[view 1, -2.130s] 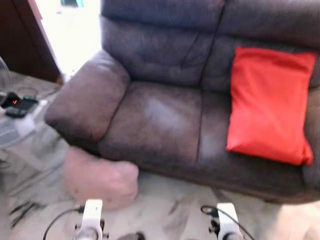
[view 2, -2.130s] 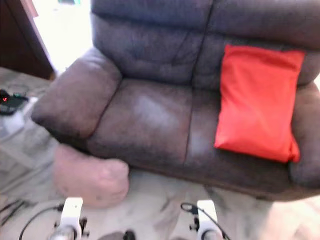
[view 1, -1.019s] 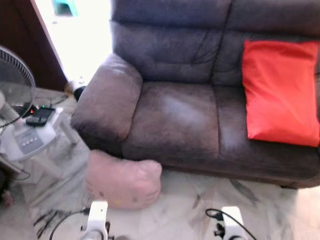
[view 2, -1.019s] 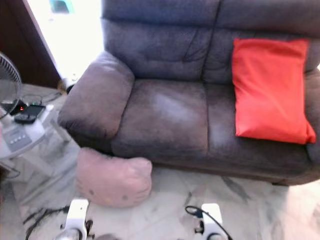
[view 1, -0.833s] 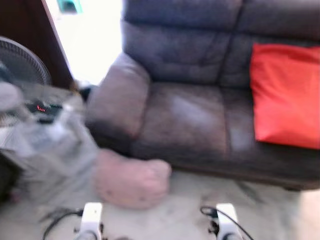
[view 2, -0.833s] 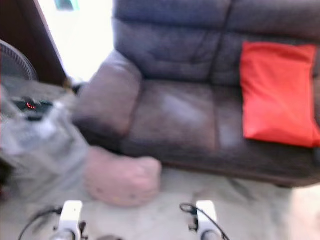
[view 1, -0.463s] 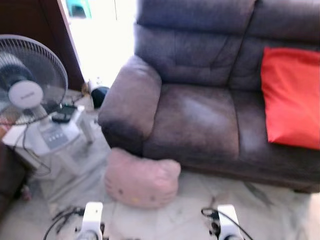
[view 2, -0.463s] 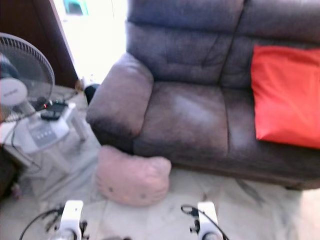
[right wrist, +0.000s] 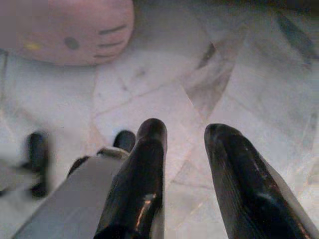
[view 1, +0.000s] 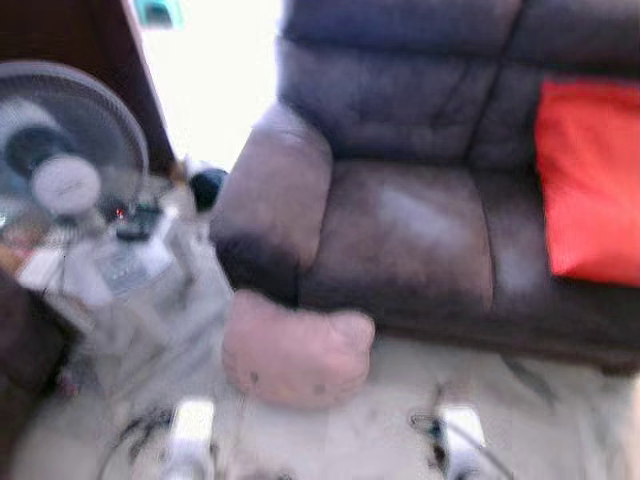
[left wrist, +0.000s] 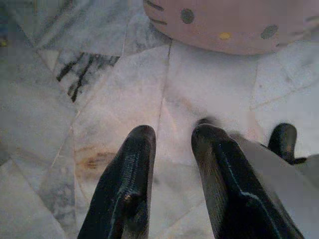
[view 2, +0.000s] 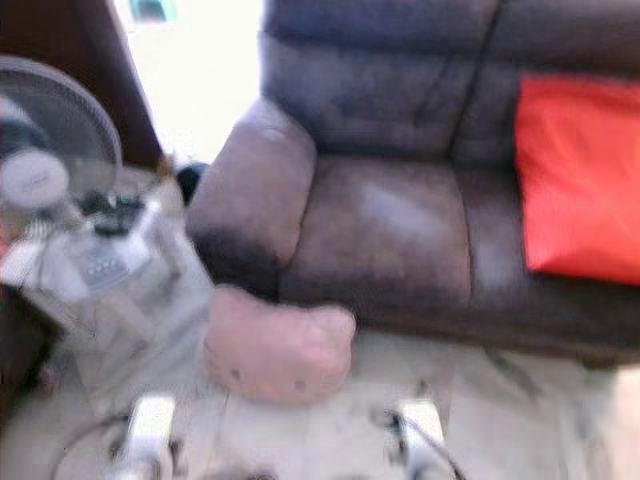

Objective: Move the pillow to the sofa from floor

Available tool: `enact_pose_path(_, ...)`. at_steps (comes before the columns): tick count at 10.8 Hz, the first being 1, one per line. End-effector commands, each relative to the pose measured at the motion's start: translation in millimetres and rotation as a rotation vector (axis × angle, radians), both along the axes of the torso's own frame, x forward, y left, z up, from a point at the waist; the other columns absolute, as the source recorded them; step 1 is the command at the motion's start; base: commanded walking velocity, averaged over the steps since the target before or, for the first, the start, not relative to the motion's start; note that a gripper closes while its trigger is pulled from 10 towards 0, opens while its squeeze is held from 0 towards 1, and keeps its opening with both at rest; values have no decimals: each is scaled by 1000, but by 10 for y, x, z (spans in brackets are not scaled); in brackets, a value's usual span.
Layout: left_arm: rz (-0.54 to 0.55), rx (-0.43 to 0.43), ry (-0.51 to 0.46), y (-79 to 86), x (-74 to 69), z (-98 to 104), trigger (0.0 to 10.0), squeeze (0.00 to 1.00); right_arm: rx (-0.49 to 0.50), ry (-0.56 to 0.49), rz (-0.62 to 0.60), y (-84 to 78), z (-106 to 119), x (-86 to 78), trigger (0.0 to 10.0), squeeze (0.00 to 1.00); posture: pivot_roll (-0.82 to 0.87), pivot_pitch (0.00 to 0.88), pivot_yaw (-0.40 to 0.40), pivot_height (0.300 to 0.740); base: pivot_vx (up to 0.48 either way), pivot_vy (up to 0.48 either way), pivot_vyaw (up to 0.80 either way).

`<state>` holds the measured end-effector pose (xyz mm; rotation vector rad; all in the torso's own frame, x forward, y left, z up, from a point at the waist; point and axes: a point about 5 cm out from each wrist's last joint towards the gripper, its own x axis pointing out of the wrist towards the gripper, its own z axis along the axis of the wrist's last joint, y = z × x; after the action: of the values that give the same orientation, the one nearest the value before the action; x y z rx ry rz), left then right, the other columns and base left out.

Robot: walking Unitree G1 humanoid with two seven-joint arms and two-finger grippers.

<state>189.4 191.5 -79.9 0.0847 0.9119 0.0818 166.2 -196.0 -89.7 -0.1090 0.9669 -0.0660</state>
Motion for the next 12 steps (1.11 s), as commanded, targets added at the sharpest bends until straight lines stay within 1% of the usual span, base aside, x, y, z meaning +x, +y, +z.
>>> enact_pose_path(1, -4, 28, 18, 74, -45, -13, 10000, 0, 17, 8, -15, 44, -17, -23, 10000, 0, 90, 100, -30, 740, 0, 326, 0)
enact_pose_path(7, -6, 28, 12, 81, -33, -6, 10000, 0, 20, 3, -22, 51, -13, -12, 10000, 0, 88, 114, -27, 740, 0, 328, 0)
enact_pose_path(9, -17, 34, 11, 79, -28, -3, 10000, 0, 24, -3, -25, 51, -10, -8, 10000, 0, 88, 112, -30, 740, 0, 0, 0)
enact_pose_path(11, -3, 24, 10, 75, -31, -5, 10000, 0, 17, -1, -22, 46, -10, -8, 10000, 0, 88, 110, -31, 740, 0, 0, 0)
enact_pose_path(12, 4, 21, 9, 75, -33, -6, 10000, 0, 17, 0, -24, 46, -11, -10, 10000, 0, 88, 111, -31, 740, 0, 364, 0)
